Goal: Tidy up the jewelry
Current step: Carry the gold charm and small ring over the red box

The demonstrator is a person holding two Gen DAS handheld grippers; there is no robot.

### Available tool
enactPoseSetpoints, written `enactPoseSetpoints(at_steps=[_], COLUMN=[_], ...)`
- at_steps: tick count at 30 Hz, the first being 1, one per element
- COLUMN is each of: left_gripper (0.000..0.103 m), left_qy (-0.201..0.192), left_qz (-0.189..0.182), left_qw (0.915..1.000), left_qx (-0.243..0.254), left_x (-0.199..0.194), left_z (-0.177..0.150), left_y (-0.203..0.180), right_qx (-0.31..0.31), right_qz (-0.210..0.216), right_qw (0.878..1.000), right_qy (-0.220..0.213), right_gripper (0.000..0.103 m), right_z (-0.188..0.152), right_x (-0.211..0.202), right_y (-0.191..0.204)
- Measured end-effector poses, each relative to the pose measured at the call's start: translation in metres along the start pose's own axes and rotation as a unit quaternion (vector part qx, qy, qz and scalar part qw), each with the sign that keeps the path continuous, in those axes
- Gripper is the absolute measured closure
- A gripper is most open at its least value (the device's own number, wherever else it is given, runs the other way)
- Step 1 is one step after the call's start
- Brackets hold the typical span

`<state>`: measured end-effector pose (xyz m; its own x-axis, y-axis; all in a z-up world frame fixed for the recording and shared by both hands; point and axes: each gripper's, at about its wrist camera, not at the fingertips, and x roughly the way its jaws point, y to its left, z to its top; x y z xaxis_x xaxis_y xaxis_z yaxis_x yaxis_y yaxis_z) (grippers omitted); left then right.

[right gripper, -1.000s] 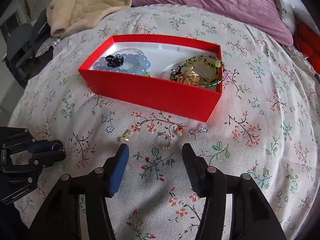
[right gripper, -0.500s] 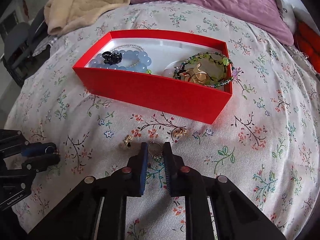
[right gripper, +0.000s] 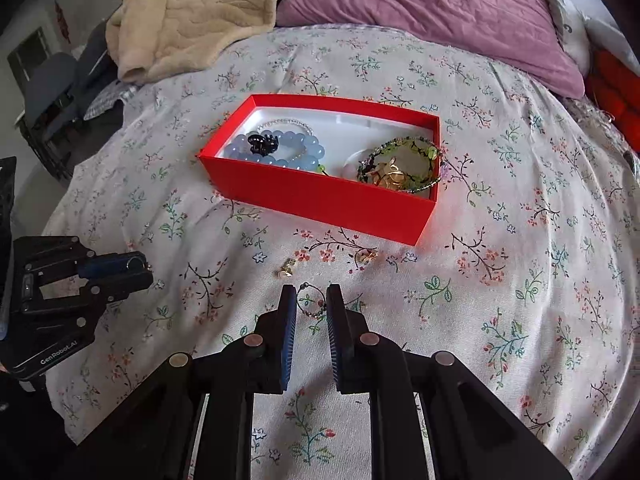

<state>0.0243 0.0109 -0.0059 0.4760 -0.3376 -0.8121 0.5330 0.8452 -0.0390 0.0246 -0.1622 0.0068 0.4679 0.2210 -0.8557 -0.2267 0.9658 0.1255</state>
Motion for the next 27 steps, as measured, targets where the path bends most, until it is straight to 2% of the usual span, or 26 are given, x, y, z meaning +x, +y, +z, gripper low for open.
enactPoseSetpoints(at_steps=[12, 27], left_gripper=[0.093, 0.093], left_qy=[-0.010, -0.044], left_qz=[0.025, 0.010], left_qw=[0.9988, 0.9956], left_qx=[-0.042, -0.082], left_x=[-0.022, -0.016], left_z=[0.030, 0.081], left_y=[0.004, 0.002], right_qx=[0.021, 0.083], right_qz=[0.008, 0.037], right_qw=[1.000, 0.994], right_qy=[-0.017, -0.060], right_gripper=[0.087, 0.087], right_z=[0.014, 0.051], right_x=[-0.031, -0.044], right_y=[-0.001, -0.026])
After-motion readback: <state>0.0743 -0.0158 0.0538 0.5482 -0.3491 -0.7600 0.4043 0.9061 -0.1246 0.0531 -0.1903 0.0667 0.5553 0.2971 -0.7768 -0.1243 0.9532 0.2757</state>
